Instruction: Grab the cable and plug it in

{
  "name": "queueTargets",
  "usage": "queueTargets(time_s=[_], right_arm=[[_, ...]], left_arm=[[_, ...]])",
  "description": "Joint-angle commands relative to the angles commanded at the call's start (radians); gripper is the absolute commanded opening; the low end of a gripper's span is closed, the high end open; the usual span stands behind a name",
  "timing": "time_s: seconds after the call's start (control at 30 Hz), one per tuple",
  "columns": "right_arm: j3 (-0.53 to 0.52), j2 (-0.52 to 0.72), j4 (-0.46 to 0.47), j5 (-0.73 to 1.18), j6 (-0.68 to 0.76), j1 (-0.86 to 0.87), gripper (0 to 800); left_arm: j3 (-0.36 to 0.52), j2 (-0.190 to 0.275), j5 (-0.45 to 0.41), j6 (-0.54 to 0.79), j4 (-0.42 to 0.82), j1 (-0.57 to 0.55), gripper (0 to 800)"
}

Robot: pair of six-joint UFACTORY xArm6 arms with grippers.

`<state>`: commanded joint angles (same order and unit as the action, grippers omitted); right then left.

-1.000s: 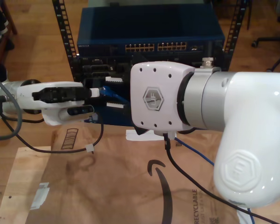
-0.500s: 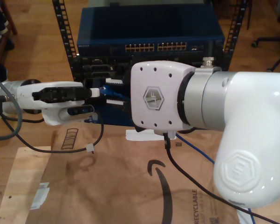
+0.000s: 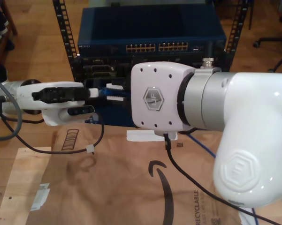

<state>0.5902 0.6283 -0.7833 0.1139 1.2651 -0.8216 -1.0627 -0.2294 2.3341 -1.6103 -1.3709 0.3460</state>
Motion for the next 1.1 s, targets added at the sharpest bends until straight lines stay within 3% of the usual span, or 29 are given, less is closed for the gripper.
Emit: queueTargets(time_s=[0.03,0.1,0.17,0.2,0.3,0.47,0.57,0.7,0.93,1.1], right_arm=[[0.000,-0.002,0.000,0.000,0.000,0.000,9],[0.002,-0.008,-0.002,0.000,0.000,0.000,8],[0.002,-0.009,-0.002,0.000,0.000,0.000,7],[0.003,-0.011,-0.003,0.000,0.000,0.000,3],[0.012,-0.035,-0.003,-0.003,0.000,0.009,2],[0.017,-0.083,0.002,-0.078,0.000,0.110,1],[0.008,-0.104,0.008,-0.095,0.000,0.176,1],[-0.049,-0.110,0.012,-0.226,-0.003,0.245,1],[-0.176,-0.109,0.068,-0.514,-0.008,0.244,4],[-0.258,-0.109,0.086,-0.694,-0.009,0.203,2]], left_arm=[[-0.002,0.000,0.000,0.000,-0.002,0.002,575],[-0.003,0.002,-0.002,-0.002,-0.002,0.002,610],[-0.005,0.012,-0.009,-0.002,-0.005,0.003,776],[-0.006,0.020,-0.011,-0.003,-0.005,0.005,787],[-0.011,0.043,-0.040,-0.003,-0.002,0.012,793],[-0.104,0.048,-0.118,-0.002,0.058,0.132,795],[-0.163,0.054,-0.120,0.000,0.172,0.193,795],[-0.170,0.089,-0.133,0.015,0.325,0.252,795],[-0.207,0.130,-0.132,0.196,0.667,0.387,797],[-0.172,0.169,-0.132,0.310,0.815,0.503,797]])
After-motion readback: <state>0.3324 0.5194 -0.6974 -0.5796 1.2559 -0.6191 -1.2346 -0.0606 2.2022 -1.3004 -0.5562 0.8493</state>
